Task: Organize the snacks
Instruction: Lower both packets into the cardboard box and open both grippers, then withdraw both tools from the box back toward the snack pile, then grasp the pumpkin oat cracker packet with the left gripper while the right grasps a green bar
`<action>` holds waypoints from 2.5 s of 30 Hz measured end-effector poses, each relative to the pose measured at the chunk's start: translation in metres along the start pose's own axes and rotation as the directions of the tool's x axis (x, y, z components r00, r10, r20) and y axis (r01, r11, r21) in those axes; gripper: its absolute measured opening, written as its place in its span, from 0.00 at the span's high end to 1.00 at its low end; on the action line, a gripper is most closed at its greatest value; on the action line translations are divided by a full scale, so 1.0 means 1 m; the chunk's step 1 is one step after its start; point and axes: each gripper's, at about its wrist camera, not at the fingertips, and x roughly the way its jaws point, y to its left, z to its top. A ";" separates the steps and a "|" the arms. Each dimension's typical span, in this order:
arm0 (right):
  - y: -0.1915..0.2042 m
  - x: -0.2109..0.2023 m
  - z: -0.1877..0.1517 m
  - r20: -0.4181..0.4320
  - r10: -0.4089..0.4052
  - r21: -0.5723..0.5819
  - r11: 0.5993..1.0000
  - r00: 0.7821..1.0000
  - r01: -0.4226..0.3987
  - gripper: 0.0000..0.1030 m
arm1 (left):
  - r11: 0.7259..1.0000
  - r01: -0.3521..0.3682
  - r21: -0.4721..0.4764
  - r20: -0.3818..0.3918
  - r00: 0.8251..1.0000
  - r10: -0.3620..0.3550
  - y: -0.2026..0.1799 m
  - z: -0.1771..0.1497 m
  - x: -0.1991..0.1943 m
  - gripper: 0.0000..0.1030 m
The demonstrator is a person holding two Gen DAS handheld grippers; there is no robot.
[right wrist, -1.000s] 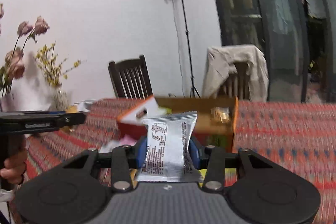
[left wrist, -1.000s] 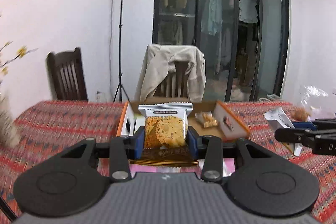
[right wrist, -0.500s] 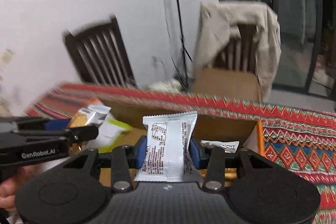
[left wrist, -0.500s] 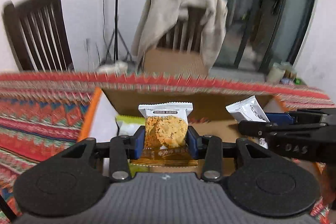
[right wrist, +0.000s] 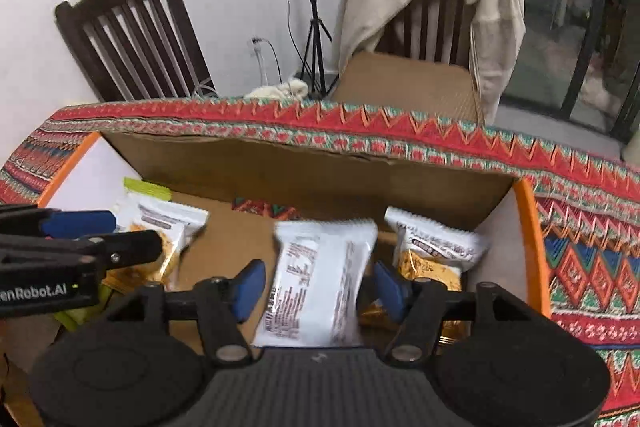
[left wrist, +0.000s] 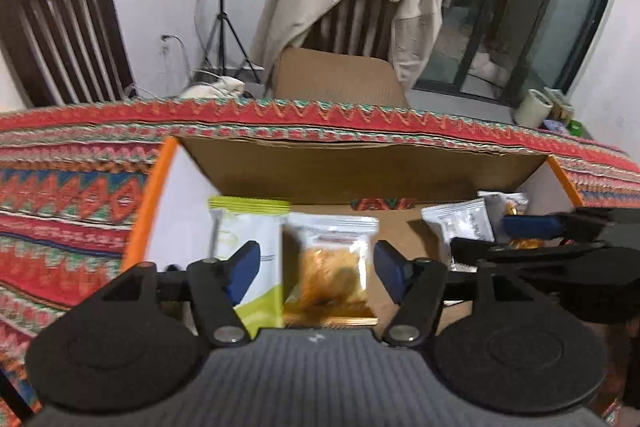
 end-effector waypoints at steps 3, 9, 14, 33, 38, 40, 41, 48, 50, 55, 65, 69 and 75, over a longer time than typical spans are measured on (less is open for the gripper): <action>0.006 -0.027 0.000 0.028 -0.019 -0.021 1.000 0.999 0.020 0.42 | 1.000 0.004 0.019 0.019 1.000 -0.004 -0.001 -0.005 -0.030 0.35; 0.024 -0.117 -0.001 0.129 -0.013 -0.078 0.997 0.992 0.023 0.27 | 0.999 -0.013 0.040 0.106 0.994 0.009 0.008 -0.011 -0.119 0.29; 0.038 -0.209 -0.018 0.204 -0.015 -0.098 0.995 0.979 0.035 0.20 | 0.998 -0.022 0.058 0.195 0.981 0.010 0.022 -0.036 -0.224 0.18; 0.095 -0.448 -0.236 0.445 0.109 -0.205 0.979 0.889 -0.017 0.00 | 1.000 0.010 0.019 0.478 0.878 -0.018 0.056 -0.267 -0.452 0.03; 0.108 -0.457 -0.311 0.506 0.082 -0.211 0.977 0.859 0.031 0.00 | 1.000 -0.013 -0.009 0.495 0.869 0.016 0.049 -0.330 -0.458 0.02; 0.114 -0.452 -0.338 0.524 0.057 -0.217 0.974 0.850 0.068 0.00 | 0.999 -0.011 -0.052 0.485 0.874 0.035 0.049 -0.352 -0.453 0.02; 0.118 -0.449 -0.351 0.533 0.034 -0.208 0.974 0.846 0.092 0.00 | 0.997 -0.002 -0.078 0.479 0.877 0.040 0.050 -0.365 -0.453 0.02; 0.130 -0.416 -0.429 0.494 -0.037 -0.121 0.986 0.869 0.111 0.00 | 0.981 0.005 -0.194 0.356 0.932 0.065 0.055 -0.420 -0.432 0.02; 0.125 -0.403 -0.443 0.447 -0.019 -0.110 0.991 0.894 0.077 0.00 | 0.981 -0.032 -0.193 0.329 0.939 0.096 0.053 -0.424 -0.426 0.02; 0.118 -0.390 -0.461 0.412 -0.082 -0.075 0.989 0.908 0.124 0.00 | 0.986 -0.086 -0.140 0.326 0.937 0.128 0.038 -0.432 -0.418 0.02; 0.085 -0.377 -0.446 0.424 -0.078 0.058 0.997 0.902 0.060 0.00 | 0.993 -0.111 -0.051 0.315 0.941 0.121 0.014 -0.408 -0.379 0.02; 0.075 -0.355 -0.425 0.416 -0.028 0.106 0.994 0.909 -0.018 0.01 | 0.993 -0.120 0.005 0.319 0.941 0.112 0.009 -0.383 -0.351 0.06; 0.076 -0.319 -0.381 0.417 0.020 0.080 0.995 0.909 -0.058 0.09 | 0.992 -0.104 0.075 0.314 0.947 0.076 0.006 -0.326 -0.292 0.24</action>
